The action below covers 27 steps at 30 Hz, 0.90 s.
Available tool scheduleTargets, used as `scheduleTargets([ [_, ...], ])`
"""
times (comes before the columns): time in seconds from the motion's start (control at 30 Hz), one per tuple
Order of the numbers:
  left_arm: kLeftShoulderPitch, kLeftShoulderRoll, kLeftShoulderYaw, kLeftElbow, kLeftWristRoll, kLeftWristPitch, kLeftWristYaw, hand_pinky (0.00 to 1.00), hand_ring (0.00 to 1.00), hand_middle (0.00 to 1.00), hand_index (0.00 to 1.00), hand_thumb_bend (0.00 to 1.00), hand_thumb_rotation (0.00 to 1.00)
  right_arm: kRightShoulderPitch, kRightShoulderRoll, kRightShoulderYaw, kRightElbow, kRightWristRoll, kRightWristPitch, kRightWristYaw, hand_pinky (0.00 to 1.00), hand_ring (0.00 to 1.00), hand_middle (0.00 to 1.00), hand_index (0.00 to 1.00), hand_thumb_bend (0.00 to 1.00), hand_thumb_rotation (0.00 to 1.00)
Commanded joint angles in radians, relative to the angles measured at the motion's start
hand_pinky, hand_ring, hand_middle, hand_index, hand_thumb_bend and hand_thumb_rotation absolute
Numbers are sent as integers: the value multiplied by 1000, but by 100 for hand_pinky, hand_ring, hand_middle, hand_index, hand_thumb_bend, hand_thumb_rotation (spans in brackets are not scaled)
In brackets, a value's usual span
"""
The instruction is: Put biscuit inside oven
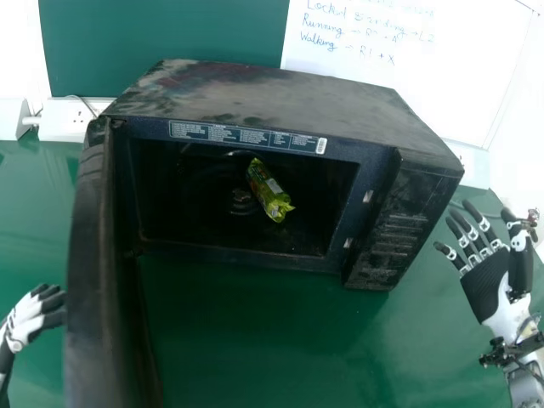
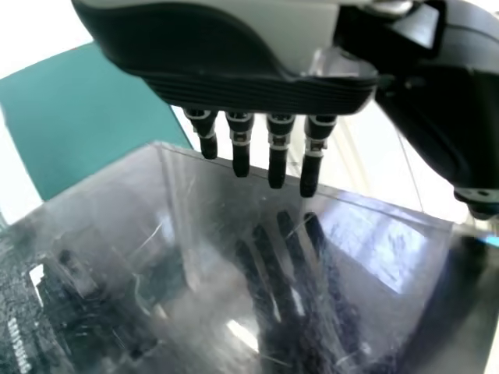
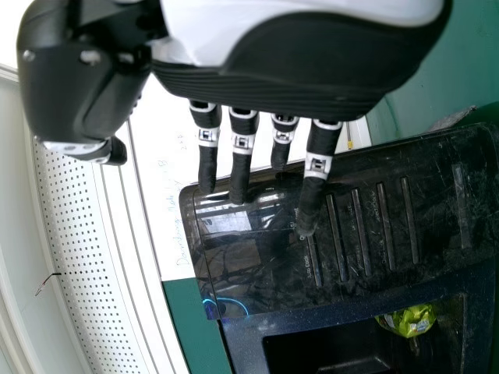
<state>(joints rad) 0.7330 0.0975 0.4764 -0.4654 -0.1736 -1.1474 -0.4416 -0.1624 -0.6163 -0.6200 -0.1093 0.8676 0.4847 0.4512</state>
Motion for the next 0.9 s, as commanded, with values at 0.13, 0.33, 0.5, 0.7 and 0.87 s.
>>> scheduleTargets([
  [0.13,18,112,-17,17,1,-1,3,98,91,91,88,82,100,-6,9,0,-10,-1,4,1,53,69,76,76,59,79],
  [0.33,40,182,19,3,41,8,1,93,89,89,86,82,100,-12,8,3,-13,-7,15,-20,55,73,82,79,46,44],
  [0.5,56,271,62,-38,54,57,-13,96,91,90,88,82,100,-11,9,9,-19,-22,5,-17,56,78,87,82,47,83],
  [0.7,62,382,96,-89,39,161,-41,99,92,92,89,82,100,-4,19,2,-30,-10,14,-20,62,84,91,85,69,97],
  [0.87,10,430,96,-112,57,232,-52,99,92,92,89,82,100,-6,19,8,-27,-31,1,-17,61,83,89,82,73,95],
])
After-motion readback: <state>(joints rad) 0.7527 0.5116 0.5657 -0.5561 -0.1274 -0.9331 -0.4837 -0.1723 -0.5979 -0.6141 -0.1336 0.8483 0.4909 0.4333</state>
